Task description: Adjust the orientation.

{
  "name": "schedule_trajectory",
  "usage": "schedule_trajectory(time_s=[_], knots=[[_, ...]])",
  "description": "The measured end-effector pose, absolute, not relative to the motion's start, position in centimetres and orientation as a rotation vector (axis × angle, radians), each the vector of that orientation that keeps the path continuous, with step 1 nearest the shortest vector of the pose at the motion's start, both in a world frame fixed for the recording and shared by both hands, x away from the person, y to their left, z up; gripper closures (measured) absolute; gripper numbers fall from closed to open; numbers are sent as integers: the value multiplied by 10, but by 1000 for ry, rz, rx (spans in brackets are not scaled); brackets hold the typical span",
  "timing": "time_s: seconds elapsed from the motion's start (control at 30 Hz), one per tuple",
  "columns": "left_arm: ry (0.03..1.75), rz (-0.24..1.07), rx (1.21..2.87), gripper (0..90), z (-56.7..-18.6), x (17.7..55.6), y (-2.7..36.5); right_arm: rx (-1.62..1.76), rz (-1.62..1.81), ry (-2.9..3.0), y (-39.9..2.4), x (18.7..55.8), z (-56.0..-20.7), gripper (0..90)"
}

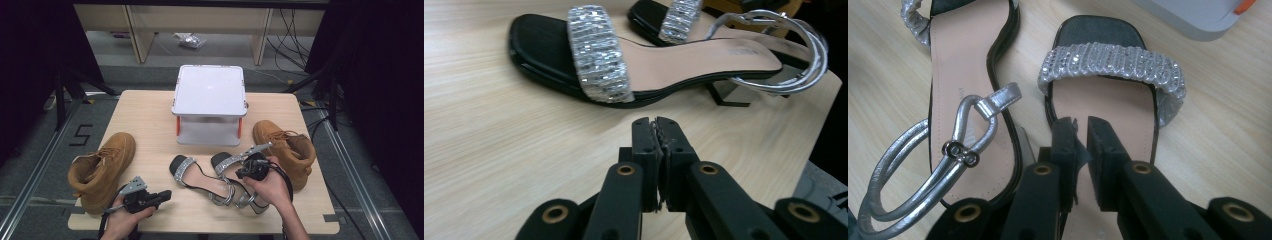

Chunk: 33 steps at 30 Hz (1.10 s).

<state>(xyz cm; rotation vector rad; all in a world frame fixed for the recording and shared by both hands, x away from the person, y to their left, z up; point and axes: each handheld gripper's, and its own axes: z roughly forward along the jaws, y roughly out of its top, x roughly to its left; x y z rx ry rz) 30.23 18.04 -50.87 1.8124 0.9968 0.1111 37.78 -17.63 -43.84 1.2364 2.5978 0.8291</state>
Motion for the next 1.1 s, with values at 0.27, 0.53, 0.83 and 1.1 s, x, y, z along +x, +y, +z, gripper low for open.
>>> schedule_trajectory(time_s=[0.27, 0.53, 0.83, 1.1], knots=[[910, 78, 1907, 890, -509, 312, 149, 1256, 775, 2640, -168, 382, -442, 900], [921, 46, 1965, 893, -512, 328, 125, 1252, 702, 2696, -160, 388, -452, 900], [936, 61, 1997, 894, -513, 338, 105, 1218, 648, 2758, -146, 387, -459, 900], [947, 38, 2019, 895, -512, 340, 106, 1224, 618, 2759, -141, 384, -460, 900]])
